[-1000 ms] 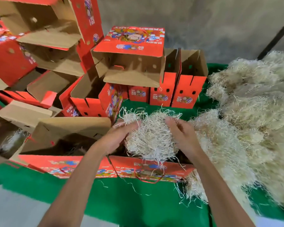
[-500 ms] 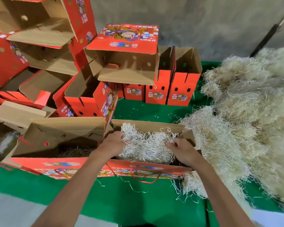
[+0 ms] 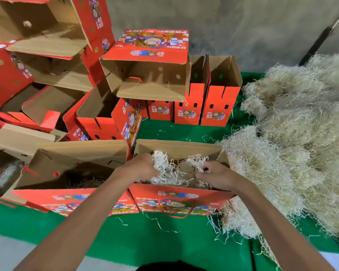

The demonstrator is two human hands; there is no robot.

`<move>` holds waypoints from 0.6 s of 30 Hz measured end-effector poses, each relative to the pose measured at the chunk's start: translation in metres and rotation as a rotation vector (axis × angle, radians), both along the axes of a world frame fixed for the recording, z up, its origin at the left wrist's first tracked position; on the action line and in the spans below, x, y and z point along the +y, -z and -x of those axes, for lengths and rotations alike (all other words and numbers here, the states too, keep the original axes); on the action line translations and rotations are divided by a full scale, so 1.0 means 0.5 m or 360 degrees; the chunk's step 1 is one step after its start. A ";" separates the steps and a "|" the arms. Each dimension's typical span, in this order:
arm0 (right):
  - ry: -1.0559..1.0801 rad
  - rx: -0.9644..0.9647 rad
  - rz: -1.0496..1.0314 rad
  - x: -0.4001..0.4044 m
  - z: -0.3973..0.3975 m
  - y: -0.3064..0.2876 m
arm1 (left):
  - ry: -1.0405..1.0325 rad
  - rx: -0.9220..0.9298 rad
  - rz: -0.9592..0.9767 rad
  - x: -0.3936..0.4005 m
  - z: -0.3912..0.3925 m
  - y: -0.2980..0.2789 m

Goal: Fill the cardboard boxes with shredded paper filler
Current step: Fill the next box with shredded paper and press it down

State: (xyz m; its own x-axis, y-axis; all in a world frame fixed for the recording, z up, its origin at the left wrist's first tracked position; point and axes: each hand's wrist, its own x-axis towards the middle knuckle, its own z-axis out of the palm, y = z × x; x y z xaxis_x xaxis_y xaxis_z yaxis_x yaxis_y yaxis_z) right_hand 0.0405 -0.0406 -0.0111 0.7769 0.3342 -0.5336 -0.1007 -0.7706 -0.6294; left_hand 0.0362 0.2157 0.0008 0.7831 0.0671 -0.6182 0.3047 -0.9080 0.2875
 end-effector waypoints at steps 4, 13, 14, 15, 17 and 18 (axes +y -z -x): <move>-0.0130 -0.0195 0.0135 -0.003 -0.023 -0.021 | 0.0170 -0.0195 -0.0113 -0.002 0.010 -0.039; -0.0909 -0.0223 0.0735 0.098 -0.080 0.028 | 0.0920 0.0038 -0.0135 -0.082 -0.067 0.048; -0.0972 -0.0221 0.0782 0.113 -0.085 0.052 | 0.0998 0.0040 -0.0241 -0.093 -0.077 0.071; -0.1031 -0.0216 0.0815 0.125 -0.089 0.076 | 0.1081 0.0091 -0.0322 -0.105 -0.089 0.102; -0.1198 -0.0200 0.0883 0.140 -0.101 0.123 | 0.1270 0.0281 -0.0472 -0.114 -0.107 0.163; -0.1287 -0.0200 0.0934 0.146 -0.104 0.140 | 0.1287 0.0335 -0.0477 -0.108 -0.112 0.183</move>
